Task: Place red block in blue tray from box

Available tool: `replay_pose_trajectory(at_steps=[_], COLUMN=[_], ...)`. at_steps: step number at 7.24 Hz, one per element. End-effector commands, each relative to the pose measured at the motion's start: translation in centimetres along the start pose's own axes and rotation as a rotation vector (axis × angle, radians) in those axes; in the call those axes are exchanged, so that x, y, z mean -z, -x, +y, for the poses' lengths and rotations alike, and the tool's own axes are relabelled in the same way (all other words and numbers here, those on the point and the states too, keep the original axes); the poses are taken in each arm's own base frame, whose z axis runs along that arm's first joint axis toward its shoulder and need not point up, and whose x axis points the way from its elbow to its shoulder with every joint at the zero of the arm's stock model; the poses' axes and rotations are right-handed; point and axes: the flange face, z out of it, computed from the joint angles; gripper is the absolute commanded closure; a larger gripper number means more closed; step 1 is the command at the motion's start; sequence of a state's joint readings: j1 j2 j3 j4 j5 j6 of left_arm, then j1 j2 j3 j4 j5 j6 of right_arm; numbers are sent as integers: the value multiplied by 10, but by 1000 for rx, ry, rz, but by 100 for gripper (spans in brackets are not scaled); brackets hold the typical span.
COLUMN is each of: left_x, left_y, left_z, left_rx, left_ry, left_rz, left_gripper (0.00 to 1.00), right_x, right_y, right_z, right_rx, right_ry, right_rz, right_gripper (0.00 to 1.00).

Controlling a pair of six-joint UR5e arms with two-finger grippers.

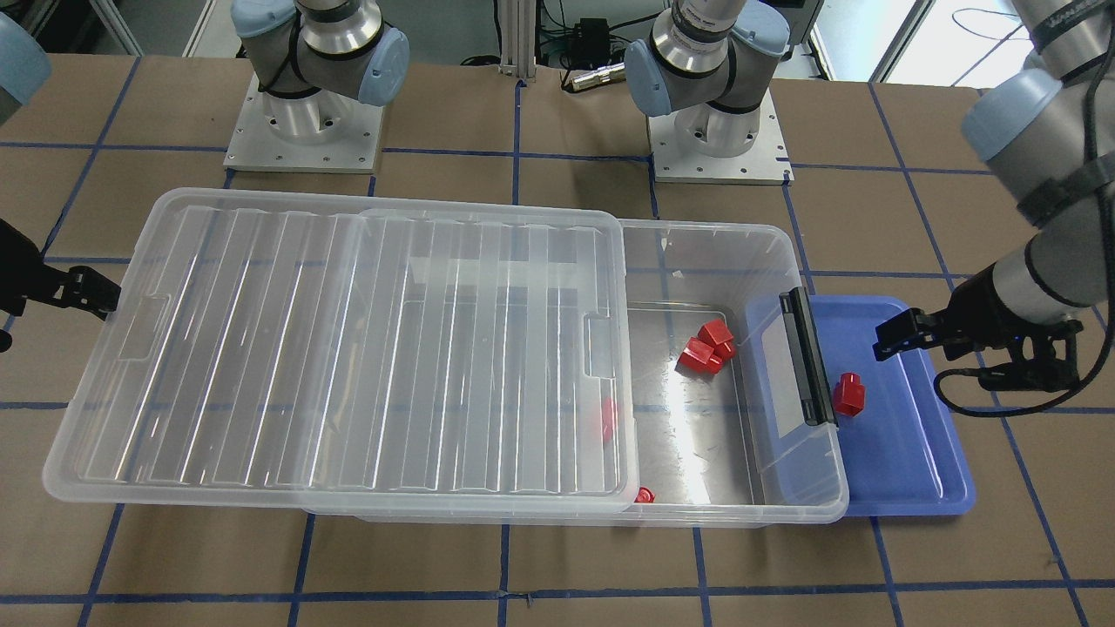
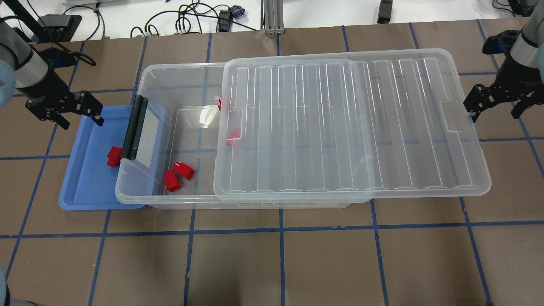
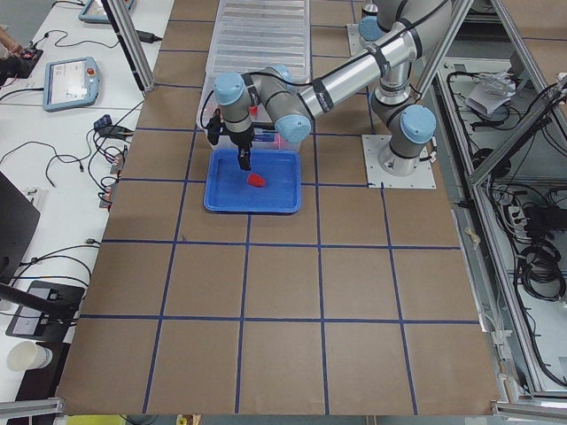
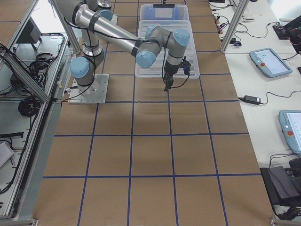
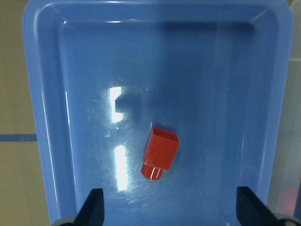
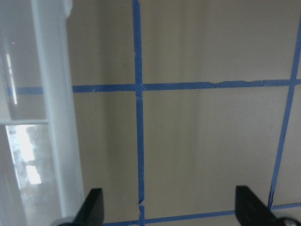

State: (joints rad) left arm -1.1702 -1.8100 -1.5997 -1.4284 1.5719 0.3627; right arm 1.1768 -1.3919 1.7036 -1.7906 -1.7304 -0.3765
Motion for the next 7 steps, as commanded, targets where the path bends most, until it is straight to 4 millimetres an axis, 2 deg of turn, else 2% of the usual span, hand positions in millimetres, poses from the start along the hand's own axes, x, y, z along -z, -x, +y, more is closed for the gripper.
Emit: replay_pose_trajectory(at_steps=[1, 2, 3, 4, 5, 6, 7], left_x=[98, 134, 151, 152, 160, 171, 176], left_y=[-106, -140, -165, -199, -231, -248, -250], left_z=[25, 50, 69, 85, 104, 120, 128], left_rx=[-41, -59, -38, 46, 21, -13, -23], left_ry=[-21, -58, -92, -108, -133, -170, -184], left_rz=[-50, -96, -100, -96, -100, -95, -97], left_gripper=[0, 0, 0, 0, 0, 0, 0], right_x=[3, 5, 6, 6, 7, 8, 10], right_y=[18, 34, 50, 69, 88, 105, 121], right_z=[-3, -4, -6, -9, -10, -10, -10], right_rx=[27, 56, 80, 65, 70, 67, 52], right_ry=[-10, -13, -17, -17, -22, -23, -27], right_rz=[-8, -5, -1, -4, -14, -12, -7], right_gripper=[0, 0, 0, 0, 0, 0, 0])
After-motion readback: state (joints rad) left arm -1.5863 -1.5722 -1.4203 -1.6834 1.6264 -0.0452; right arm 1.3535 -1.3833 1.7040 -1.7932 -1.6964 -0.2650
